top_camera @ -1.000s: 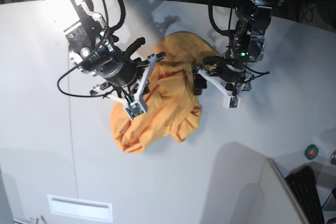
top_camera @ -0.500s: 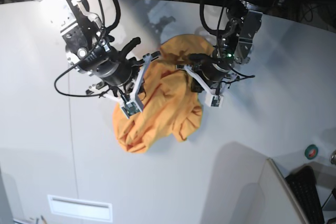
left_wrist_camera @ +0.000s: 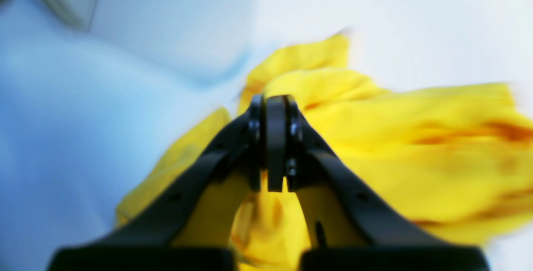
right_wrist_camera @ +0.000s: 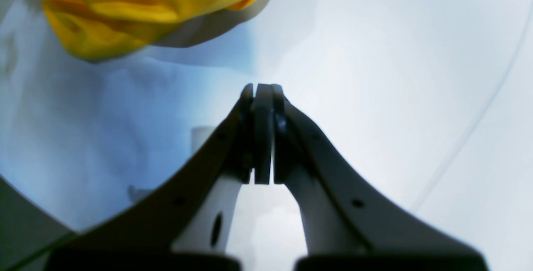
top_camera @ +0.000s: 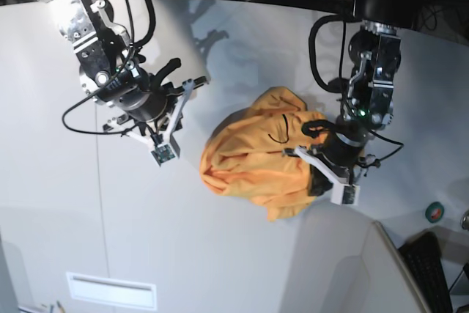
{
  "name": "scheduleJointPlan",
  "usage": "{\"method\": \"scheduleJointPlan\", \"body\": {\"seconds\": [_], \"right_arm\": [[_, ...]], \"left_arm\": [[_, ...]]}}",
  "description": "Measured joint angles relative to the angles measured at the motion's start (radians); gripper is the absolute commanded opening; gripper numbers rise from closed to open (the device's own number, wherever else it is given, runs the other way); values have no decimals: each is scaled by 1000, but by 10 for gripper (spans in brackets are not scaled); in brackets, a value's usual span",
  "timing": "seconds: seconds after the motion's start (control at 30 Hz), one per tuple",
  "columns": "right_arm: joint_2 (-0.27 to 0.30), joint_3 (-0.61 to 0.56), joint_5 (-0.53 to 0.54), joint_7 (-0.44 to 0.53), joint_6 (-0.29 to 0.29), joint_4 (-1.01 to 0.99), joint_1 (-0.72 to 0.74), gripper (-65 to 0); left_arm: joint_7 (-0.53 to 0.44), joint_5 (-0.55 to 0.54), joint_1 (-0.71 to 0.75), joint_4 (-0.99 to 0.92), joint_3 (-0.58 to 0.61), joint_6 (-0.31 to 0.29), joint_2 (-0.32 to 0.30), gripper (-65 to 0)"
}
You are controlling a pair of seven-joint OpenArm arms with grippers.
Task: Layout the t-shirt on the table in an organized manner, then fold the t-shirt properly
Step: 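Lift and drag the shirt with the left gripper, spreading it out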
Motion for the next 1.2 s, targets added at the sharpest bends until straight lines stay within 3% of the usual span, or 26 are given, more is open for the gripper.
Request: {"method": "scheduleJointPlan", "body": {"seconds": [0.1, 0.23, 0.37, 0.53, 0.73, 0.77, 0.83, 0.9, 1.07, 1.1, 1.2], "right_arm": [[11, 0, -2, -2, 0, -1, 0, -650], [33, 0, 1, -1, 0, -1, 0, -650], [25, 29, 5, -3, 1, -2, 0, -650], [-39, 195, -3, 4, 0, -2, 3, -650], [-90, 203, 4, -3, 0, -2, 0, -650], [-102, 203, 1, -5, 0, -2, 0, -629], [-122, 203, 2, -5, 0, -2, 0, -467], [-137, 203, 2, -6, 0, -2, 0, -357], [-149, 203, 2, -10, 4, 80, -57, -338], [-150, 206, 27, -11, 21, 113, -71, -336], [-146, 211, 140, -5, 72, 159, -91, -336]], "left_arm": [[-2, -16, 117, 200, 99, -23, -40, -650], [-2, -7, 270, 345, 101, -13, -86, -650], [-9, 128, 422, 430, 105, -9, -158, -650], [-5, 336, 531, 419, 199, -18, -162, -650], [-3, 480, 604, 408, 263, -21, -183, -650], [-2, 483, 608, 408, 261, -19, -184, -650], [-3, 497, 607, 401, 261, -16, -183, -650], [-11, 496, 605, 384, 261, -16, -183, -504], [-3, 484, 607, 338, 260, -16, -183, -61], [-5, 484, 607, 332, 259, -17, -182, -5], [-8, 483, 607, 314, 257, -16, -172, 0]]}}
